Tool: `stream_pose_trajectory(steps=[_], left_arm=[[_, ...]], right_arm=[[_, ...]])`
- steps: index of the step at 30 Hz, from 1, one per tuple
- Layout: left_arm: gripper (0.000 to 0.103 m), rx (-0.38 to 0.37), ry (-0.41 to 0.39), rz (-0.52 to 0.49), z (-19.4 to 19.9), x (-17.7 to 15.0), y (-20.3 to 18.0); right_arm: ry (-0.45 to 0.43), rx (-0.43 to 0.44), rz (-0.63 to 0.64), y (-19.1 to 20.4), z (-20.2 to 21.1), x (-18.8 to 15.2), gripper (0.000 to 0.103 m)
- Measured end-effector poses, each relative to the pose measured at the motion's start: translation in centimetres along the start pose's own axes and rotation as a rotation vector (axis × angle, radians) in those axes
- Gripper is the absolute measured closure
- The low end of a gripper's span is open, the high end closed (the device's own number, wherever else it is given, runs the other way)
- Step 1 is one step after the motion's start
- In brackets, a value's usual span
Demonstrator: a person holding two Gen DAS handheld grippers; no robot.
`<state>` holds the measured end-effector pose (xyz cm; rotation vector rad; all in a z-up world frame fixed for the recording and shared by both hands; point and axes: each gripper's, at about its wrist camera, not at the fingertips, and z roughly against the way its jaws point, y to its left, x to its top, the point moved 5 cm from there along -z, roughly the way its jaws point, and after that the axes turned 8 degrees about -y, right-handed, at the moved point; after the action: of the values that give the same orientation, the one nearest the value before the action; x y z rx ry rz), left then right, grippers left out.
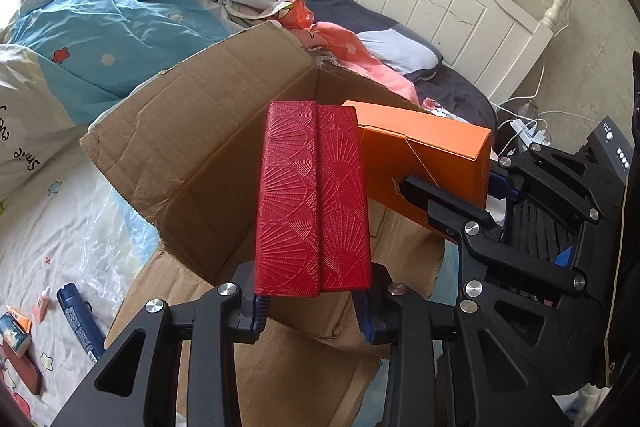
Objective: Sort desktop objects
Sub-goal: 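Carry the red box and orange box with both tools over the cardboard box, then open both tools to drop the boxes into the cardboard box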
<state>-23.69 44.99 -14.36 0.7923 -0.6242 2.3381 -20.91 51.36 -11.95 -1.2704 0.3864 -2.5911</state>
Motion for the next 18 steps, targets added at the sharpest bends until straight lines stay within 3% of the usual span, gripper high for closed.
stream_pose_trajectory(steps=[11, 13, 14, 16, 18], left_arm=[[0.068, 0.017, 0.017, 0.008, -1.9, -0.2, 0.3], [0.058, 0.043, 0.027, 0.012, -2.1, -0.4, 0.6], [0.052, 0.077, 0.025, 0.02, -2.1, -0.5, 1.0], [0.029, 0.134, 0.0, 0.046, -1.6, -0.4, 1.9], [0.019, 0.115, -0.024, 0.073, -1.0, -0.1, 2.4]], right_arm=[[0.023, -0.003, 0.002, -0.6, -2.1, -0.5, 0.082], [0.037, -0.031, -0.013, -1.0, -2.4, -0.8, 0.074], [0.044, -0.047, -0.02, -1.2, -2.5, -0.9, 0.065], [0.043, -0.066, -0.043, -1.8, -2.3, -1.1, 0.052], [0.031, -0.07, -0.081, -2.6, -1.9, -1.1, 0.035]])
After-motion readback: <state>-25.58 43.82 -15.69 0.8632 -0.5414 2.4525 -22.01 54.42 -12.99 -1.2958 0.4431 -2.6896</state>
